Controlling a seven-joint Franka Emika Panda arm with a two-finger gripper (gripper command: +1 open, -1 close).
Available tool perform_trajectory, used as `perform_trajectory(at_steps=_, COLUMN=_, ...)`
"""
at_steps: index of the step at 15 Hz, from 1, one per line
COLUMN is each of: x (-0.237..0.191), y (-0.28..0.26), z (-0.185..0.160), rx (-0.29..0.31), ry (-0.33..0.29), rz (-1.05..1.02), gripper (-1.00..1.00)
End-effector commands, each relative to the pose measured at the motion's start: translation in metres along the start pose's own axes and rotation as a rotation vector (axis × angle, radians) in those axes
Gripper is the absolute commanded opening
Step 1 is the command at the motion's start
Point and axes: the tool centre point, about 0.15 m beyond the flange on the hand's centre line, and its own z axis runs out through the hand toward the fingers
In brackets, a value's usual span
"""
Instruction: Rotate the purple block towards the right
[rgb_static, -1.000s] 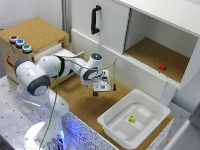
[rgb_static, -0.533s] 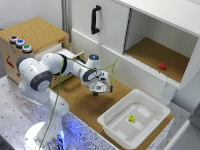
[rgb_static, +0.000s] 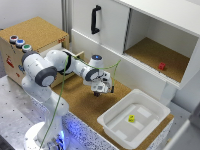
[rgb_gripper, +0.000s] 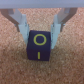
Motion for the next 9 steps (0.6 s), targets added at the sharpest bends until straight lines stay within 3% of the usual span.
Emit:
perform_trajectory(at_steps=1, x=0.012, y=0.030, z=-0.037, rx=0.111, ry=0.014, rz=0.056, gripper=-1.00)
perform_trajectory(at_steps=8, x=0.018, y=0.053, z=-0.032, rx=0.203, ry=-0.051, rz=0.331, gripper=-1.00)
perform_trajectory(at_steps=9, x=0.020, y=0.053, z=-0.035, rx=0.178, ry=-0.069, rz=0.389, gripper=-1.00)
